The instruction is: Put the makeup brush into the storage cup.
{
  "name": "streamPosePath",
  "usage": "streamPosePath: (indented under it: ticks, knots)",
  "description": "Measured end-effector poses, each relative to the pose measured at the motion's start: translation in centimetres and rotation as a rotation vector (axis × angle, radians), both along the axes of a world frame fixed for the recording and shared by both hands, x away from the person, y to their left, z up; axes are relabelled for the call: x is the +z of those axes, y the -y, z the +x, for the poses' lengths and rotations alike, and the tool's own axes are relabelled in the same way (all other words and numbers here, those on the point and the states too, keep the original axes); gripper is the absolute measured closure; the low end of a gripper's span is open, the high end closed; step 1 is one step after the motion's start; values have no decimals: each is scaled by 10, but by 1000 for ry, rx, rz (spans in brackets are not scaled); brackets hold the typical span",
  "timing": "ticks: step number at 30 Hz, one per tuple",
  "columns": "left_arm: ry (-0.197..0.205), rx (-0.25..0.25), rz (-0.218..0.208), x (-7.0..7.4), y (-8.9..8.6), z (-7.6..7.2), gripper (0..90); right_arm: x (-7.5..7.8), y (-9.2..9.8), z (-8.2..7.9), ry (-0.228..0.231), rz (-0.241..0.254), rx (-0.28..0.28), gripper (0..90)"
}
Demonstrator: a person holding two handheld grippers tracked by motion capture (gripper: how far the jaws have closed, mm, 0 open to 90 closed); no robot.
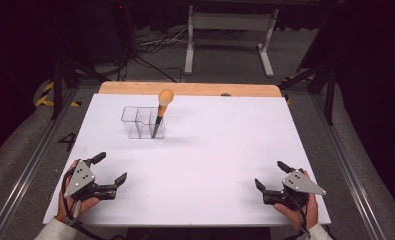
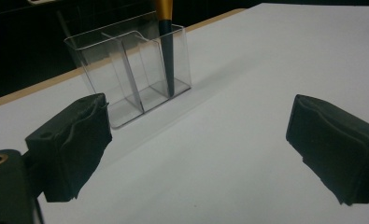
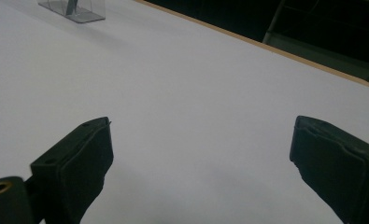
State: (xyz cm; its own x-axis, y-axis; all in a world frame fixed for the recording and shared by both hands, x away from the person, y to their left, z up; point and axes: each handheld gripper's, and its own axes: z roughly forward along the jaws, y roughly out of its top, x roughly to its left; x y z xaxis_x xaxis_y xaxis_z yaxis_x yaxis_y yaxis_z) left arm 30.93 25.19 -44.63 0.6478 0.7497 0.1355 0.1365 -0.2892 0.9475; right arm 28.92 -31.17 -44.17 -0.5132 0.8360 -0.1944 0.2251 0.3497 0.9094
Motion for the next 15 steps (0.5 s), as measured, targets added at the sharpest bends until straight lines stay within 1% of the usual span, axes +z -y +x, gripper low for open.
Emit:
streamPosePath:
  ticks: [2, 5, 7, 9, 12, 14, 15]
  knots:
    - [2, 6, -15, 0, -2, -2, 73, 0, 0, 3, 7, 6, -14, 71]
    - [1, 12, -18, 0, -4, -2, 74, -2, -2, 5, 0, -3, -10, 71]
    - [-1, 16, -14, 0, -5, -2, 74, -3, -3, 5, -4, -8, -3, 71]
    - [-1, 11, -19, 0, -4, -2, 74, -2, -4, 5, -2, -12, 0, 71]
    - [-2, 6, -10, -1, -4, -1, 74, -3, -3, 6, -8, -8, -5, 71]
    - [-9, 4, -3, -1, -5, 0, 74, -4, -2, 7, -13, -10, -5, 71]
    - [-13, 7, -6, -2, -5, 0, 74, -4, -3, 7, -14, -10, -4, 71]
